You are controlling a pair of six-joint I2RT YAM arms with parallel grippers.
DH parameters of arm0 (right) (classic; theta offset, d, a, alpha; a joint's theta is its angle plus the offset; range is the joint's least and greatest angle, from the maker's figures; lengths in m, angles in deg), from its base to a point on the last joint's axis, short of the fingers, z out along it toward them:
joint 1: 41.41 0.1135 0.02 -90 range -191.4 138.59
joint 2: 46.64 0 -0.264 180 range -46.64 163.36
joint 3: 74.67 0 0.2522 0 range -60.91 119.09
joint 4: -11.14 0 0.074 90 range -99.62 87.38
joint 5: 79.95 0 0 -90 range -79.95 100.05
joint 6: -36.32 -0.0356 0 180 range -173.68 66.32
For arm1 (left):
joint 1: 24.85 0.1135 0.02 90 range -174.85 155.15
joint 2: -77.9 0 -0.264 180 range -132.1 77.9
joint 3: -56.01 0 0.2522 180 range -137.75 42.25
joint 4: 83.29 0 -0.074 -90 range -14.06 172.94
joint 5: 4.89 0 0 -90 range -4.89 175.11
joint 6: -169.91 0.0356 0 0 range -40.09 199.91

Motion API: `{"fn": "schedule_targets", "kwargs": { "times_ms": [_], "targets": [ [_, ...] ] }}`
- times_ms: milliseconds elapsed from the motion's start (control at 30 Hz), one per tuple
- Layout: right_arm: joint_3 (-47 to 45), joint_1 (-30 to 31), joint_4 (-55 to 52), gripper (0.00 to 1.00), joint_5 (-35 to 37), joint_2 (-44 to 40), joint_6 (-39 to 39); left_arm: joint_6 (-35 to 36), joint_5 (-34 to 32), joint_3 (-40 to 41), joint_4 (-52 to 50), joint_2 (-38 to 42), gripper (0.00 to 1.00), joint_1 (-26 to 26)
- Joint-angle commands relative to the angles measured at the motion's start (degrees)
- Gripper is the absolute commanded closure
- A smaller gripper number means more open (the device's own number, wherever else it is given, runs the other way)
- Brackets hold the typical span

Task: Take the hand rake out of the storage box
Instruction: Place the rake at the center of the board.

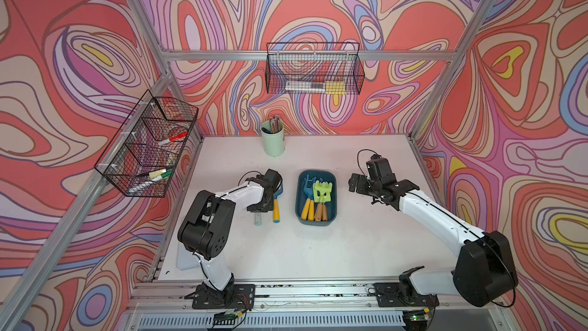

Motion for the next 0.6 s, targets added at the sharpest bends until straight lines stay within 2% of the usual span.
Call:
{"fn": "schedule_targets", "kwargs": {
  "times_ms": [0,400,567],
  "targets": [
    [1.07,0.36,-0.54,0.02,0.98,-0.37,-0.24,0.42,-0.46,0.64,0.03,-2.11,0.91,0.35],
    [1.86,0.7,-1.73,0.02,0.71,-1.02,-0.04,0.45,-0.37,0.25,-0.59,-1.79,0.78,0.35],
    [2.39,1.47,-2.54,0.02,1.21,-0.89,0.16,0.34,-0.63,-0.77,-1.77,0.14,0.62,0.35]
  ]
}}
